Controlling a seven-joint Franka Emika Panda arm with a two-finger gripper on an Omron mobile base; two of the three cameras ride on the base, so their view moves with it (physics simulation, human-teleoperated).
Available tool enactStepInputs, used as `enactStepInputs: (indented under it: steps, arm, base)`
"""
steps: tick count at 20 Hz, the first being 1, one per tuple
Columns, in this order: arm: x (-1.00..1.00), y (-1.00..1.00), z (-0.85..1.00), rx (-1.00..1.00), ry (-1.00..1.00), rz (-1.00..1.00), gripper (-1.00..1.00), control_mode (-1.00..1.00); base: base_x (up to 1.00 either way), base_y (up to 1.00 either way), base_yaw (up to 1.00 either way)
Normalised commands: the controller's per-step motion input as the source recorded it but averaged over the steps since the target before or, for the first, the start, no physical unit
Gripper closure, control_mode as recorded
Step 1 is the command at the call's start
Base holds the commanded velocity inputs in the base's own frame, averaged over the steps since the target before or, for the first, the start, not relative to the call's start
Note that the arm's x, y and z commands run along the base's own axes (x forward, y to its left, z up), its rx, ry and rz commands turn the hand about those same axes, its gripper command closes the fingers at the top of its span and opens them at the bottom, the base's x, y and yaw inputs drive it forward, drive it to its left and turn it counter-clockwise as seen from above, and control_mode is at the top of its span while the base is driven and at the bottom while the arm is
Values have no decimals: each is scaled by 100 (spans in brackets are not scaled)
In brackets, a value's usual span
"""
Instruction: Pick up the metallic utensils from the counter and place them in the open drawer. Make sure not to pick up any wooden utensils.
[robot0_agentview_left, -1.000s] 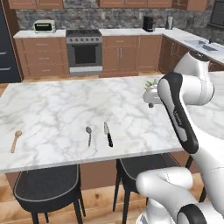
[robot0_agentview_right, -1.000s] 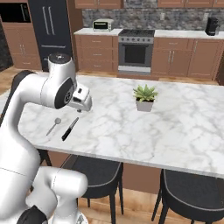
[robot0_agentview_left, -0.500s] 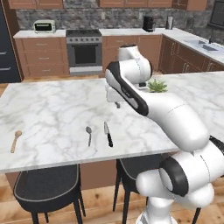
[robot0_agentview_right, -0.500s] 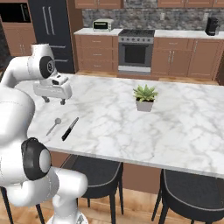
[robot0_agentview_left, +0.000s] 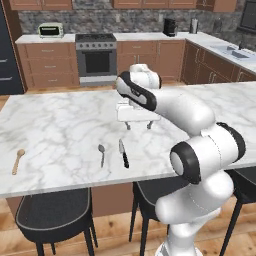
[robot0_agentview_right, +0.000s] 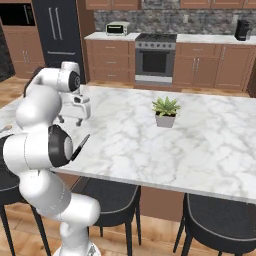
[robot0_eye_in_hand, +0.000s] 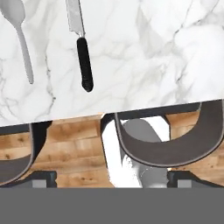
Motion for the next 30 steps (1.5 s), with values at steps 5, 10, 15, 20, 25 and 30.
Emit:
enactStepInputs:
  steps: [5, 10, 15, 20, 25, 30]
  arm:
    - [46, 21, -100, 4, 2, 0, -100, -100]
    - [46, 0, -99, 4, 4, 1, -100, -100]
    - [41, 0, -80, 0, 10, 7, -100, -100]
    - [20, 4, -36, -3, 2, 5, -100, -100]
    - [-35, 11, -4, -1, -4, 1, -100, -100]
    - [-40, 9, 0, 0, -11, 2, -100, -100]
  base:
    - [0, 0, 0]
    - [0, 0, 0]
    - [0, 0, 0]
    - [0, 0, 0]
    - [0, 0, 0]
    - [0, 0, 0]
